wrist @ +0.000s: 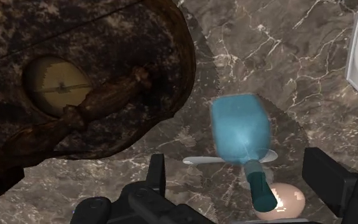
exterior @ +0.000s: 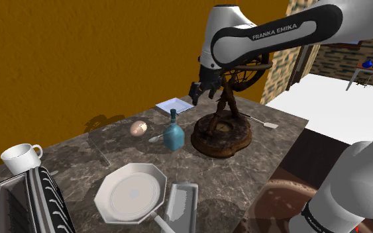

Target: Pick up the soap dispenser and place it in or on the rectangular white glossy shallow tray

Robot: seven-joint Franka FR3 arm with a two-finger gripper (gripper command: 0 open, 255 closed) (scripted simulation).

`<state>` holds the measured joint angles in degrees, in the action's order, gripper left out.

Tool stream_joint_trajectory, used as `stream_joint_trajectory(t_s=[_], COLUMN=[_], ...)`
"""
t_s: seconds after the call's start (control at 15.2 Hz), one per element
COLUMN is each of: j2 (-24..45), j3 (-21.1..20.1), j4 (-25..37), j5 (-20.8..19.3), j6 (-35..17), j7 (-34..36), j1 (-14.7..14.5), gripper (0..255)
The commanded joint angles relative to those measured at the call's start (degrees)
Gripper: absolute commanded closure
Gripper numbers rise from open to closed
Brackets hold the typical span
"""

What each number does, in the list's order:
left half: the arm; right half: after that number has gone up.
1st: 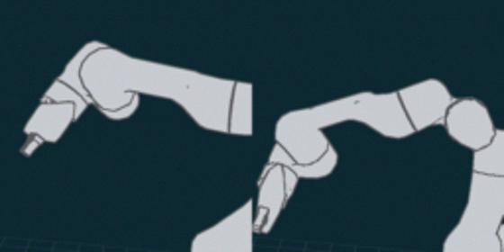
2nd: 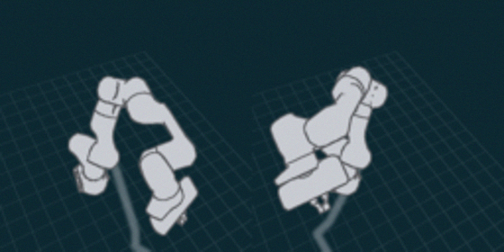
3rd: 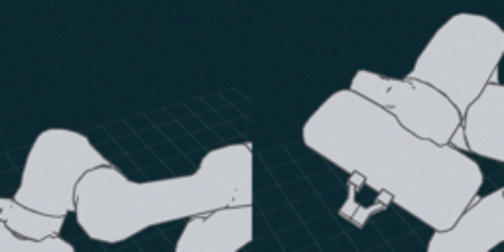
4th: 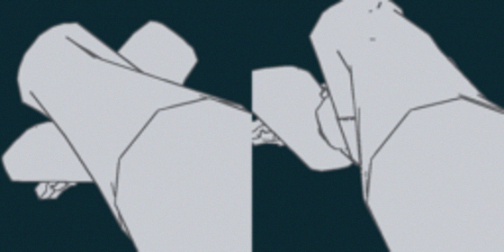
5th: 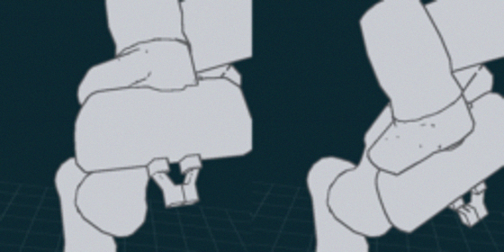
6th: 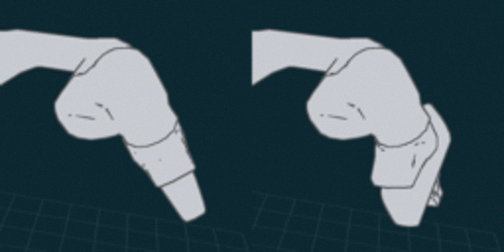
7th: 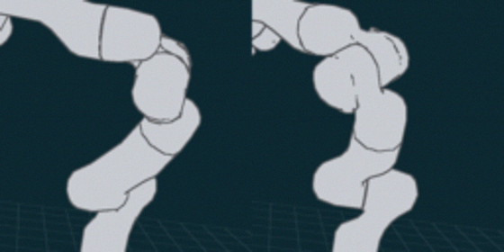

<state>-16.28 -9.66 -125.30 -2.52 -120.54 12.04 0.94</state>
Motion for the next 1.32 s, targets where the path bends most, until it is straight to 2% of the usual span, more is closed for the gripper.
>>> stream_joint_trajectory(t_s=[0.0, 0.59, 1.06, 1.25], j2=[4.11, 23.39, 26.59, 26.87], j3=[-1.17, -3.70, -3.23, -3.19], j4=[1.89, 15.74, 14.51, 14.43], j5=[-0.94, -7.72, -9.12, -9.25], j6=[-2.35, -7.66, -11.95, -12.29], j7=[2.17, 10.83, 11.73, 11.81], j1=[-0.06, -1.27, -1.33, -1.33], gripper=[0, 0, 0, 0])
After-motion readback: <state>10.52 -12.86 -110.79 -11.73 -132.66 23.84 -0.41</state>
